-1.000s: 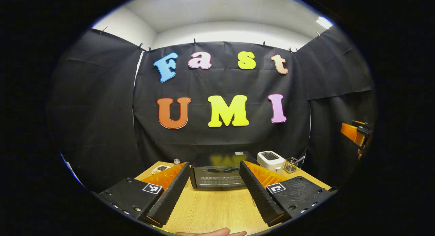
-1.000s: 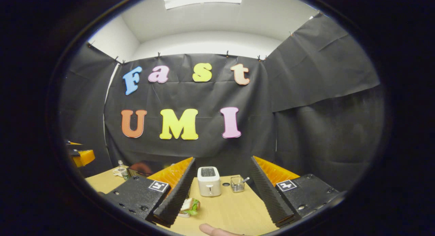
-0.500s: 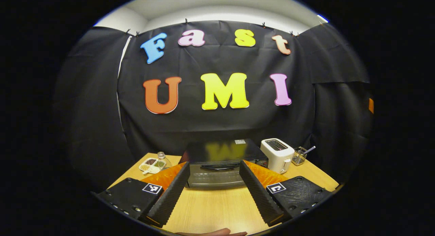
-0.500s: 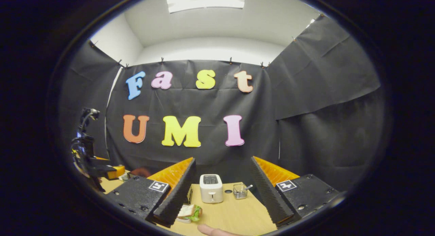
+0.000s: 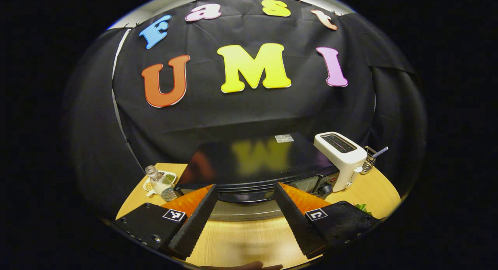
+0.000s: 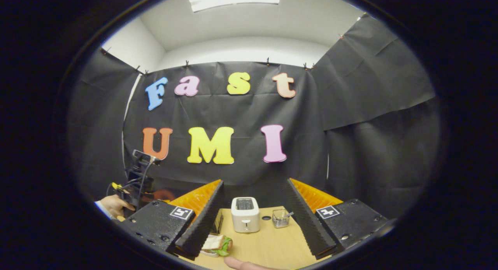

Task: Open the electric oven with the left hand, put the food in, and close the electric oven.

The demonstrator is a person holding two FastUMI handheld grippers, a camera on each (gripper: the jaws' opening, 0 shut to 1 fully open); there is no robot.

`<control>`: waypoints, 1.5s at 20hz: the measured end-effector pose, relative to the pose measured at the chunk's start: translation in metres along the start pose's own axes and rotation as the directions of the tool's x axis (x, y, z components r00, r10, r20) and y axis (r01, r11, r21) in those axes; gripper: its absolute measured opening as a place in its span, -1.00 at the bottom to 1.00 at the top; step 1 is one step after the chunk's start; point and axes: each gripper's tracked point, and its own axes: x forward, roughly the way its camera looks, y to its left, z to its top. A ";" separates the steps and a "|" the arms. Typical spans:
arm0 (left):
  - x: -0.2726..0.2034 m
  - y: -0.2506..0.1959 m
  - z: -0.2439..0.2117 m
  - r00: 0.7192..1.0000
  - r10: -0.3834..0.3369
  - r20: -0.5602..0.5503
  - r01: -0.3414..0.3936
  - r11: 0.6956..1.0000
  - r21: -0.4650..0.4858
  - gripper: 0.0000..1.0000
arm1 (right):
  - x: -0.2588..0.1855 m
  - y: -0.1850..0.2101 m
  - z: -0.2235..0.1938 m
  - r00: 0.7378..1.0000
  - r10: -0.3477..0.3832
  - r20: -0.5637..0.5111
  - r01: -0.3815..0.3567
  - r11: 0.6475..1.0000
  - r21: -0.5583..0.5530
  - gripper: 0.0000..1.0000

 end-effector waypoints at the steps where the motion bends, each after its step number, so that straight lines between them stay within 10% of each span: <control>1: 0.008 -0.003 -0.001 1.000 -0.016 -0.013 0.016 1.000 -0.015 0.92 | 0.004 -0.003 -0.007 1.000 0.003 -0.006 -0.003 1.000 0.008 0.99; 30: -0.044 -0.018 -0.083 0.999 -0.031 -0.038 0.028 0.997 -0.069 0.97 | -0.008 -0.023 -0.053 0.992 -0.082 -0.098 0.084 0.996 0.016 1.00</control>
